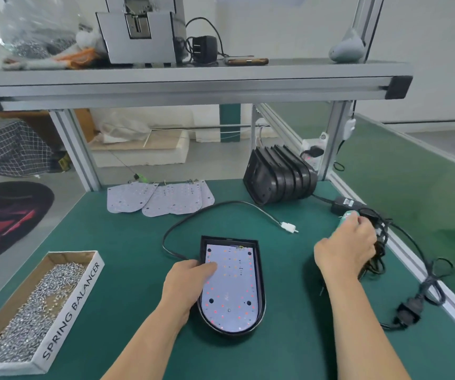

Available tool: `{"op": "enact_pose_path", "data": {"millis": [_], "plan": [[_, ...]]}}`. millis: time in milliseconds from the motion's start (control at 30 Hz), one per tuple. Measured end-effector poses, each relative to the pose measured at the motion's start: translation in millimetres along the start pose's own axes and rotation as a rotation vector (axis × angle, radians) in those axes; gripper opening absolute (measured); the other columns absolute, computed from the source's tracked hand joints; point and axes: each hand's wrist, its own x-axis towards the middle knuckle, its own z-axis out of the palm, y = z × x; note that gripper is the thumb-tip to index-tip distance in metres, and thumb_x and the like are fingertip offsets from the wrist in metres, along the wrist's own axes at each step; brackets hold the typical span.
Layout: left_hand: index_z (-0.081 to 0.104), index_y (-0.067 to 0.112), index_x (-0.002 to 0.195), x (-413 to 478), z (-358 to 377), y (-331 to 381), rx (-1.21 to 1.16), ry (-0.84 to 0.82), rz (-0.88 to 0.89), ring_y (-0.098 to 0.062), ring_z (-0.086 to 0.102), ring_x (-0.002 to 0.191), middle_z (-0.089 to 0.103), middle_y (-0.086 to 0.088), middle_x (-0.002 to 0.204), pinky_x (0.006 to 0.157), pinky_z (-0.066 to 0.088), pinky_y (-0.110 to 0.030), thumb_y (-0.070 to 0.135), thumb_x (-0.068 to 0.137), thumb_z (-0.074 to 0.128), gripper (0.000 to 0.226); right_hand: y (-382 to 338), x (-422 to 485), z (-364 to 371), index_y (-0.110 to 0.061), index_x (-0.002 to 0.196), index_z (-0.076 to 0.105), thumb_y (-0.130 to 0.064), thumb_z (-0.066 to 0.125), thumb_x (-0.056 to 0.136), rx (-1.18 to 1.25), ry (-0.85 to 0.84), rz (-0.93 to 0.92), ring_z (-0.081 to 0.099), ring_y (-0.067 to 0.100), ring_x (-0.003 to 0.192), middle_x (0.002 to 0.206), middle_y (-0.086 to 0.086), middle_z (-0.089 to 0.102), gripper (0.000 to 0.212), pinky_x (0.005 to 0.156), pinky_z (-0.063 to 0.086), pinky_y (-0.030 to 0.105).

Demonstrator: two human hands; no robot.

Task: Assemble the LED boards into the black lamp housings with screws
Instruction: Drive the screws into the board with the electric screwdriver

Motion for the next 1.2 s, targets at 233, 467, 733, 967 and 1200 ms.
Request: {"op": "enact_pose_path", "data": {"millis": [233,467,733,967,1200], "plan": [[0.066,0.012,0.081,3.8,-0.7,0.6,0.027,0.001,0.004,-0.02,0.056,0.072,0.065,-0.006,0.079,0.073,0.045,-0.036,0.043,0.051,0.066,0.043,-67.3,-11.3,43.7,-0.012,0.154,0.033,0.005,0.047,0.093,0.047,-0.499,-0.413,0.032,0.03,0.144,0.161,0.008,0.032,0.065,0.11,0.036,0.042],[0.047,0.018,0.066,4.0,1.3,-0.2,0.099,0.138,0.04,-0.02,0.043,0.064,0.051,0.003,0.065,0.064,0.033,-0.031,0.044,0.07,0.063,0.032,-71.4,-32.1,33.6,-0.008,0.101,0.056,-0.038,0.025,0.109,-0.111,-0.646,-0.457,0.058,0.036,0.109,0.111,0.016,0.061,0.044,0.087,0.045,0.041],[0.024,0.019,0.059,-1.8,4.7,-0.9,0.269,0.259,0.148,-0.019,0.03,0.054,0.028,0.01,0.041,0.053,0.024,-0.033,0.054,0.095,0.054,0.058,-43.9,-100.3,-7.2,-0.01,0.1,0.062,-0.035,0.073,0.079,0.247,-0.904,-0.28,0.068,0.023,0.088,0.099,0.005,0.07,0.034,0.077,0.057,0.038],[0.07,0.028,0.068,-9.6,-2.0,-11.0,0.169,0.192,0.19,-0.02,0.049,0.062,0.053,0.01,0.049,0.06,0.036,-0.033,0.037,0.095,0.044,0.039,-24.8,-77.7,-36.7,-0.014,0.098,0.066,-0.016,0.075,0.083,0.66,-0.661,-0.071,0.07,0.028,0.096,0.098,0.003,0.074,0.017,0.088,0.056,0.047],[0.068,0.018,0.074,-2.2,-10.8,-19.8,0.052,0.174,0.183,-0.028,0.053,0.059,0.066,-0.014,0.074,0.059,0.041,-0.028,-0.003,0.086,0.043,0.035,22.2,-15.1,-86.8,-0.02,0.091,0.066,-0.012,0.073,0.09,0.989,-0.329,0.077,0.057,0.002,0.055,0.077,-0.008,0.07,0.01,0.045,0.038,0.013]]}}
